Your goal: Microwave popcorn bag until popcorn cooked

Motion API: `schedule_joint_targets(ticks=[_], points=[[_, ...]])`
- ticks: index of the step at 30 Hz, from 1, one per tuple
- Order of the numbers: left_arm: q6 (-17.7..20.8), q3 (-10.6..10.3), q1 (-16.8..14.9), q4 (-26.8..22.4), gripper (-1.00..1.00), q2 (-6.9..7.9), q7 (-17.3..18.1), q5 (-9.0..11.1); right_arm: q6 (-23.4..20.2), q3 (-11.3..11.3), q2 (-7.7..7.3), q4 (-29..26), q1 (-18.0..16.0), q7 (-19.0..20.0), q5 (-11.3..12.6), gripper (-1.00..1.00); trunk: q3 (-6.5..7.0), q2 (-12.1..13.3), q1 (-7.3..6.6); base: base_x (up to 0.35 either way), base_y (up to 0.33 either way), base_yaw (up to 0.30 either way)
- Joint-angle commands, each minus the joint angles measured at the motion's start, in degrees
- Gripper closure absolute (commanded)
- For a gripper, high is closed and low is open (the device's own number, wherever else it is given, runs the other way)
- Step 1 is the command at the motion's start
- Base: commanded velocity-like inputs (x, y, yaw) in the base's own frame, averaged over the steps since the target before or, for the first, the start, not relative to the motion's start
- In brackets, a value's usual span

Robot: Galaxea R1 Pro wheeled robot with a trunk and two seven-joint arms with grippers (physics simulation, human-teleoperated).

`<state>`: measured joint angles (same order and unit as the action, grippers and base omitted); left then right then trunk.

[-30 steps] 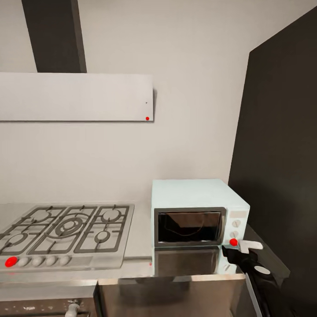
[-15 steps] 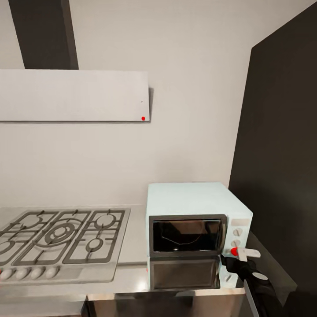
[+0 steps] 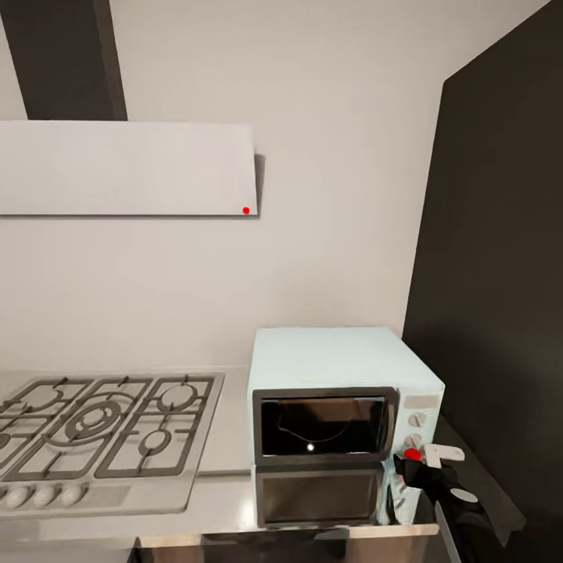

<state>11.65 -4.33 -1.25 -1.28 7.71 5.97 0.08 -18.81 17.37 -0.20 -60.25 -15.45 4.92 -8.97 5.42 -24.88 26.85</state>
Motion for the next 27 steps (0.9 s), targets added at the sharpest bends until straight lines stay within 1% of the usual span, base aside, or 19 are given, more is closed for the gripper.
schedule_joint_targets(ticks=[1, 3, 5, 8, 20, 21, 27], points=[[0.31, -0.42, 0.02, -0.13, -1.00, 0.02, 0.19, 0.01, -0.18, 0.19, -0.01, 0.37, 0.00, 0.60, -0.61, -1.00, -0.02, -0.04, 0.03, 0.038, -0.051, 0.000], [0.31, -0.42, 0.02, -0.13, -1.00, 0.02, 0.20, 0.01, 0.71, 0.20, -0.09, 1.26, -0.01, 0.66, -0.61, -1.00, -0.02, -0.04, 0.03, 0.023, -0.031, 0.000], [0.30, -0.42, 0.02, -0.13, -1.00, 0.02, 0.22, 0.01, 3.64, 0.21, -0.16, 3.08, 0.01, 0.69, -0.61, -1.00, -0.02, -0.04, 0.03, 0.007, -0.009, 0.000], [0.30, -0.42, 0.02, -0.13, -1.00, 0.02, 0.21, 0.01, 6.15, 0.44, -0.29, 4.80, -0.01, 0.70, -0.61, -1.00, -0.02, -0.04, 0.03, 0.002, -0.003, 0.000], [0.30, -0.42, 0.02, -0.13, -1.00, 0.02, 0.19, 0.01, 6.85, 0.63, -0.33, 5.31, -0.01, 0.70, -0.67, -1.00, -0.02, -0.04, 0.03, 0.000, 0.000, 0.000], [0.30, -0.42, 0.02, -0.13, -1.00, 0.02, 0.20, 0.01, 6.85, 0.62, -0.33, 5.31, -0.01, 0.70, -0.68, 1.00, -0.02, -0.04, 0.03, 0.000, 0.000, 0.000], [0.30, -0.42, 0.02, -0.13, -1.00, 0.02, 0.22, 0.01, 6.83, 0.67, -0.33, 5.48, -0.01, 0.70, -0.66, 1.00, -0.02, -0.04, 0.03, 0.000, 0.000, 0.000]])
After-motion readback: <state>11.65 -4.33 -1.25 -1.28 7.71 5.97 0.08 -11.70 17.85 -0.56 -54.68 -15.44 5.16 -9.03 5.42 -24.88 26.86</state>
